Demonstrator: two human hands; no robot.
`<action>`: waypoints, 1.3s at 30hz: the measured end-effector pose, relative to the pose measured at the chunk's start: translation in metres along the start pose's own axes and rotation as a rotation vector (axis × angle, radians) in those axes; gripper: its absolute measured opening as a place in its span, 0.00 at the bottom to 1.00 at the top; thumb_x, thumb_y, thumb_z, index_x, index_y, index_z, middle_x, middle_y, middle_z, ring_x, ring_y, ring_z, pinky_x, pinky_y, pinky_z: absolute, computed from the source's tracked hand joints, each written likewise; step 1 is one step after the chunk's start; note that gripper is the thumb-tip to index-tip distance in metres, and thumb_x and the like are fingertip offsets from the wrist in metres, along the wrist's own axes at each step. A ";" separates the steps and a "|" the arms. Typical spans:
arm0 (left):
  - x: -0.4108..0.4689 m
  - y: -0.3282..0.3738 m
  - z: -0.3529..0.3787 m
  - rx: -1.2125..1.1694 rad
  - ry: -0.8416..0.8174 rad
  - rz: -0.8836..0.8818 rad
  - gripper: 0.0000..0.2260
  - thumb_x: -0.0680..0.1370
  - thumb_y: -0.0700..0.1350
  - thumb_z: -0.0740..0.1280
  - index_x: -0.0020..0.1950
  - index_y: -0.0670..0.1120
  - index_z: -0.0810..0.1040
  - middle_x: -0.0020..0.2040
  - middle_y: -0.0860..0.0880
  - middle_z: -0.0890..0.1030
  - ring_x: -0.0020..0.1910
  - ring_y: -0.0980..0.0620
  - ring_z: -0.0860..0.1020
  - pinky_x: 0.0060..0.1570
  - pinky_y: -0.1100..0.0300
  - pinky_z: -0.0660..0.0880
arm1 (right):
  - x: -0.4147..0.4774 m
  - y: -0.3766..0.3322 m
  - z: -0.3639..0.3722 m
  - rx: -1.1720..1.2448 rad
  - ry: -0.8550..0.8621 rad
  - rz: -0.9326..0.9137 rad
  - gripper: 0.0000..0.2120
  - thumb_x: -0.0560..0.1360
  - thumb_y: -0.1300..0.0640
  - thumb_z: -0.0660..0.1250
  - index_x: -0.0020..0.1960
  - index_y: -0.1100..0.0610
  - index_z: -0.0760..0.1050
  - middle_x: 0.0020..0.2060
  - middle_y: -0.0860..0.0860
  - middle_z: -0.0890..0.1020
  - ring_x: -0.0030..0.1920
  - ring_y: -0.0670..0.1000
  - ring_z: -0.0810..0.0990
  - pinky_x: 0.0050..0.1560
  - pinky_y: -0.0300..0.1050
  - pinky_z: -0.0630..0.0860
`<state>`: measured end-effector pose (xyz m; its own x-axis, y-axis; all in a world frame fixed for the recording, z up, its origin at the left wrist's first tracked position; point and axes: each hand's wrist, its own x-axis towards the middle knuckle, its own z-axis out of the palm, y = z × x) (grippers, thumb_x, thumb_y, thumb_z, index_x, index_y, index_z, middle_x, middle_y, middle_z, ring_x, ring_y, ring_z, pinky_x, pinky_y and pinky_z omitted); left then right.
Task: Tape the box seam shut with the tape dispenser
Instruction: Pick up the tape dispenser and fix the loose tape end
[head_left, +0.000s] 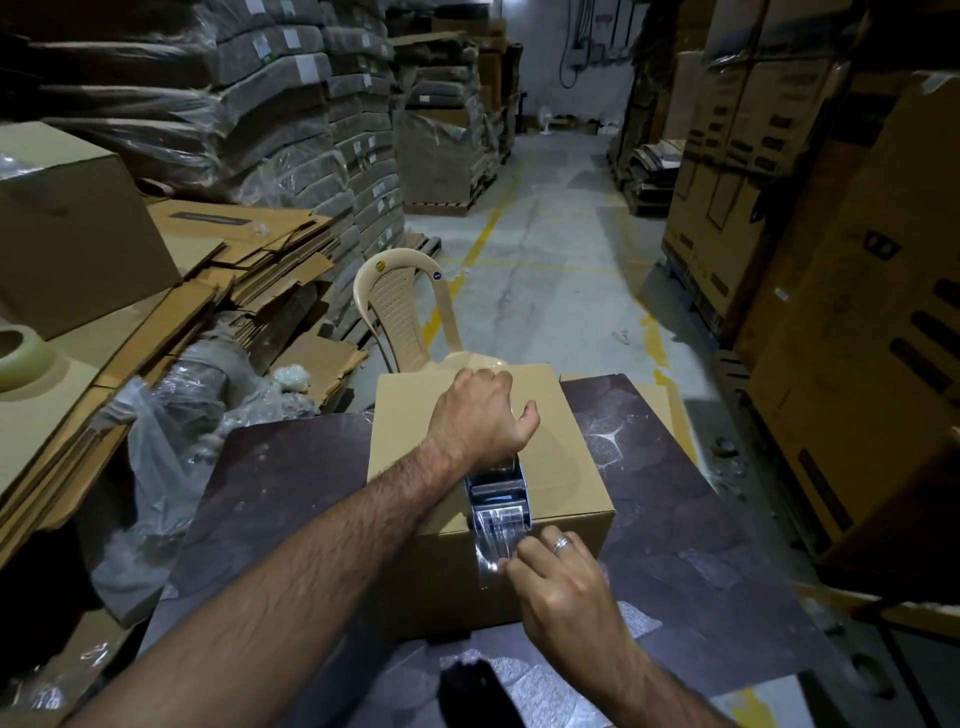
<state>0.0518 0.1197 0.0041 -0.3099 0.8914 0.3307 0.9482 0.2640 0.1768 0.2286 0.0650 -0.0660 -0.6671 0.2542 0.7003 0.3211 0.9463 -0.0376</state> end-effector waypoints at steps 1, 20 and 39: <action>0.003 -0.001 -0.001 -0.012 -0.012 -0.004 0.22 0.75 0.59 0.57 0.51 0.41 0.77 0.44 0.44 0.79 0.49 0.44 0.76 0.46 0.52 0.75 | -0.003 0.000 0.001 0.004 -0.017 -0.015 0.10 0.70 0.66 0.66 0.33 0.56 0.71 0.30 0.50 0.73 0.35 0.49 0.64 0.35 0.42 0.63; -0.034 0.012 0.002 0.019 0.184 0.016 0.24 0.78 0.61 0.52 0.59 0.42 0.73 0.55 0.44 0.78 0.56 0.44 0.74 0.56 0.45 0.72 | -0.010 0.002 0.006 -0.026 -0.080 0.010 0.09 0.66 0.66 0.66 0.32 0.55 0.70 0.30 0.50 0.72 0.35 0.50 0.64 0.34 0.43 0.61; 0.027 0.001 0.006 0.120 -0.120 0.009 0.27 0.77 0.61 0.53 0.46 0.39 0.78 0.43 0.38 0.81 0.43 0.41 0.77 0.45 0.53 0.71 | -0.018 0.001 0.000 0.000 -0.087 0.003 0.09 0.71 0.65 0.66 0.33 0.56 0.73 0.32 0.50 0.73 0.35 0.49 0.65 0.33 0.43 0.66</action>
<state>0.0445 0.1457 0.0076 -0.2971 0.9298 0.2174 0.9548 0.2910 0.0600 0.2408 0.0617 -0.0788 -0.7216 0.2738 0.6359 0.3234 0.9454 -0.0400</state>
